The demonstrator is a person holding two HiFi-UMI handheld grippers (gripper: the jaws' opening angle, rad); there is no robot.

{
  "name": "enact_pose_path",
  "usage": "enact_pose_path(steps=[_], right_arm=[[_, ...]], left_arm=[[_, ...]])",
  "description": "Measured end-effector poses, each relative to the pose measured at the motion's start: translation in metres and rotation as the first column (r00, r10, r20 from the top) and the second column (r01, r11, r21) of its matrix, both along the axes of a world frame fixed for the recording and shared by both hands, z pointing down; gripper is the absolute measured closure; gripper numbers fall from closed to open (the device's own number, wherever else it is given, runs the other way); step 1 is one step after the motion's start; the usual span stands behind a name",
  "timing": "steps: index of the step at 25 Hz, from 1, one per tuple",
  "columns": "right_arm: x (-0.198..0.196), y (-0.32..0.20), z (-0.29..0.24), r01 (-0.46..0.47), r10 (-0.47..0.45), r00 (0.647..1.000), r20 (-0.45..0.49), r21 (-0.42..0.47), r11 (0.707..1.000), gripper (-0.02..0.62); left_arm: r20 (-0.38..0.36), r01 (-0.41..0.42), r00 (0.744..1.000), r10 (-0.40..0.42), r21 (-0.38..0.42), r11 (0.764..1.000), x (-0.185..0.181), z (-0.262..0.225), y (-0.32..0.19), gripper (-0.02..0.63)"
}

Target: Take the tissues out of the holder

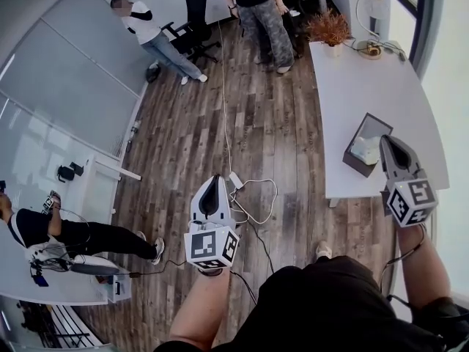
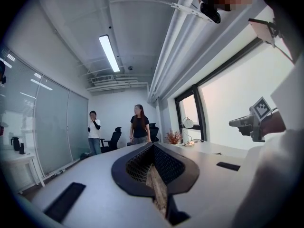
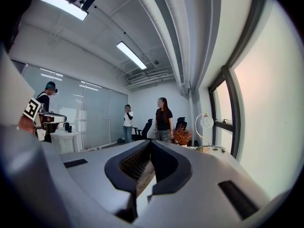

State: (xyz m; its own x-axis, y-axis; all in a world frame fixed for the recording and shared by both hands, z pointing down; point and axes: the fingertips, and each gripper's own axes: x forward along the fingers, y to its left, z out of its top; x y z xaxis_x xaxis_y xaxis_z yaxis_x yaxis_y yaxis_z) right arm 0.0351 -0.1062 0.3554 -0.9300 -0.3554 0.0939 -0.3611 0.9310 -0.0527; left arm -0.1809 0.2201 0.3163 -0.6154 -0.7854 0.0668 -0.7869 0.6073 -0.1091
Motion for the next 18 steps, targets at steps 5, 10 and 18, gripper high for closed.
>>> enact_pose_path(steps=[5,10,18], right_arm=[[-0.011,-0.025,0.011,-0.011,0.01,1.0,-0.013,-0.021,1.0,0.591],[-0.021,-0.051,0.011,-0.06,0.06,0.998,-0.013,-0.01,0.998,0.589],[-0.015,-0.081,0.024,-0.201,0.199,0.977,-0.079,-0.008,0.98,0.589]], left_arm=[[0.0,-0.028,1.0,0.028,-0.006,1.0,-0.008,0.008,-0.037,0.601],[0.007,-0.091,0.996,0.091,0.007,0.996,-0.034,0.008,-0.08,0.601],[-0.034,-0.262,0.964,0.262,0.004,0.965,-0.075,0.024,-0.172,0.601]])
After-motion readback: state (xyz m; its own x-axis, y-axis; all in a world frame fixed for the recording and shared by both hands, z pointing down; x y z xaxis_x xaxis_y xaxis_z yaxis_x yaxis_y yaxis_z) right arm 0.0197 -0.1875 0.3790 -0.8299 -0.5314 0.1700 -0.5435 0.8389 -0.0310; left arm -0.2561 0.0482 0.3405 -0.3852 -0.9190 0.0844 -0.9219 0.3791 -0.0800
